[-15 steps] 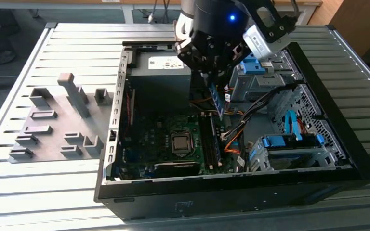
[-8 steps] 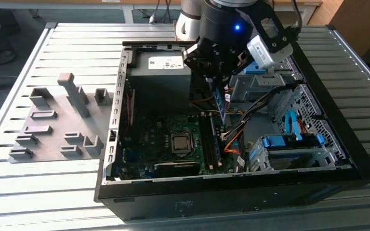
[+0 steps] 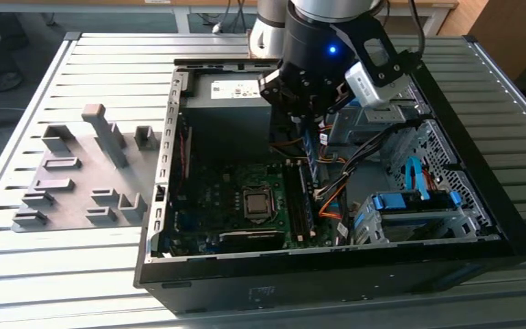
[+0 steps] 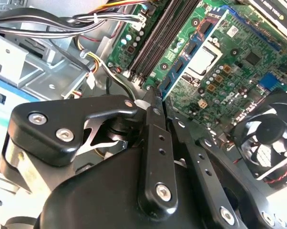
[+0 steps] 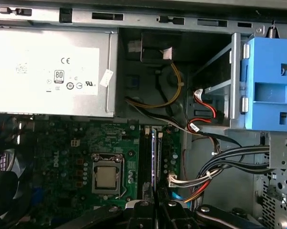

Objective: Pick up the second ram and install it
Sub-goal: 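Insert the second ram into the second slot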

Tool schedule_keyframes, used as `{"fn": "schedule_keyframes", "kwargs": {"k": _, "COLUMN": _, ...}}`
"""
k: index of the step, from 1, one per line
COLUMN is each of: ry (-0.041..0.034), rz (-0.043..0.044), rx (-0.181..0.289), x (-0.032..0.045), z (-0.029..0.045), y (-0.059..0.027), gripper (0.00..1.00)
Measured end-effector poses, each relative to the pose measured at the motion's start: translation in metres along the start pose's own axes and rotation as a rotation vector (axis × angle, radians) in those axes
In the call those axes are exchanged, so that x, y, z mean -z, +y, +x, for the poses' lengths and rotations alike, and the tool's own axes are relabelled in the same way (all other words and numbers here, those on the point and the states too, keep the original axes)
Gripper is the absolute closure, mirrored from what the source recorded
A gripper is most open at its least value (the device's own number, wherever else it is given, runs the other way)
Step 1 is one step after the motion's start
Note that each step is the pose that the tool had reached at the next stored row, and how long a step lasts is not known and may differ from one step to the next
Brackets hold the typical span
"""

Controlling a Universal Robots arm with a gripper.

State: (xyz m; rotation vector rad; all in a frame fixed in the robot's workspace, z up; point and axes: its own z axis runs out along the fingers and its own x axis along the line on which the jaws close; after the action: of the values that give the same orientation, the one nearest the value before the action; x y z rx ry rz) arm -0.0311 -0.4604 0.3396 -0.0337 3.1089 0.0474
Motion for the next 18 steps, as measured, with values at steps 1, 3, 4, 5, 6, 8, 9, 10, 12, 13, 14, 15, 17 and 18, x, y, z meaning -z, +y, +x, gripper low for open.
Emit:
{"fn": "schedule_keyframes", "kwargs": {"k": 1, "ry": -0.0001, "rz": 0.0000, "rx": -0.001, "x": -0.0009, "z": 0.0001, "y": 0.0000, "gripper": 0.86}}
{"fn": "schedule_keyframes", "kwargs": {"k": 3, "ry": -0.0001, "rz": 0.0001, "rx": -0.003, "x": -0.0032, "z": 0.0004, "y": 0.0000, "gripper": 0.86}}
{"fn": "schedule_keyframes", "kwargs": {"k": 4, "ry": 0.0002, "rz": 0.0001, "rx": -0.003, "x": -0.0050, "z": 0.0005, "y": -0.0001, "gripper": 0.86}}
{"fn": "schedule_keyframes", "kwargs": {"k": 5, "ry": 0.0003, "rz": 0.0001, "rx": -0.004, "x": -0.0067, "z": 0.0009, "y": 0.0003, "gripper": 0.86}}
{"fn": "schedule_keyframes", "kwargs": {"k": 6, "ry": 0.0005, "rz": 0.0002, "rx": -0.004, "x": -0.0086, "z": 0.0010, "y": 0.0007, "gripper": 0.86}}
{"fn": "schedule_keyframes", "kwargs": {"k": 8, "ry": 0.0025, "rz": 0.0000, "rx": -0.006, "x": -0.0121, "z": 0.0011, "y": 0.0006, "gripper": 0.86}}
{"fn": "schedule_keyframes", "kwargs": {"k": 9, "ry": 0.0042, "rz": 0.0000, "rx": -0.006, "x": -0.0136, "z": 0.0011, "y": 0.0005, "gripper": 0.86}}
{"fn": "schedule_keyframes", "kwargs": {"k": 10, "ry": 0.0060, "rz": 0.0001, "rx": -0.007, "x": -0.0146, "z": 0.0012, "y": 0.0005, "gripper": 0.86}}
{"fn": "schedule_keyframes", "kwargs": {"k": 12, "ry": 0.0117, "rz": -0.0001, "rx": -0.007, "x": -0.0156, "z": 0.0012, "y": 0.0005, "gripper": 0.86}}
{"fn": "schedule_keyframes", "kwargs": {"k": 13, "ry": 0.0162, "rz": -0.0001, "rx": -0.007, "x": -0.0163, "z": 0.0012, "y": 0.0005, "gripper": 0.86}}
{"fn": "schedule_keyframes", "kwargs": {"k": 14, "ry": 0.0191, "rz": -0.0002, "rx": -0.007, "x": -0.0172, "z": 0.0013, "y": 0.0004, "gripper": 0.86}}
{"fn": "schedule_keyframes", "kwargs": {"k": 15, "ry": 0.0215, "rz": -0.0002, "rx": -0.008, "x": -0.0183, "z": 0.0013, "y": 0.0004, "gripper": 0.86}}
{"fn": "schedule_keyframes", "kwargs": {"k": 17, "ry": 0.0243, "rz": -0.0009, "rx": -0.008, "x": -0.0201, "z": 0.0009, "y": -0.0002, "gripper": 0.86}}
{"fn": "schedule_keyframes", "kwargs": {"k": 18, "ry": 0.0249, "rz": -0.0029, "rx": -0.008, "x": -0.0205, "z": 0.0009, "y": -0.0010, "gripper": 0.86}}
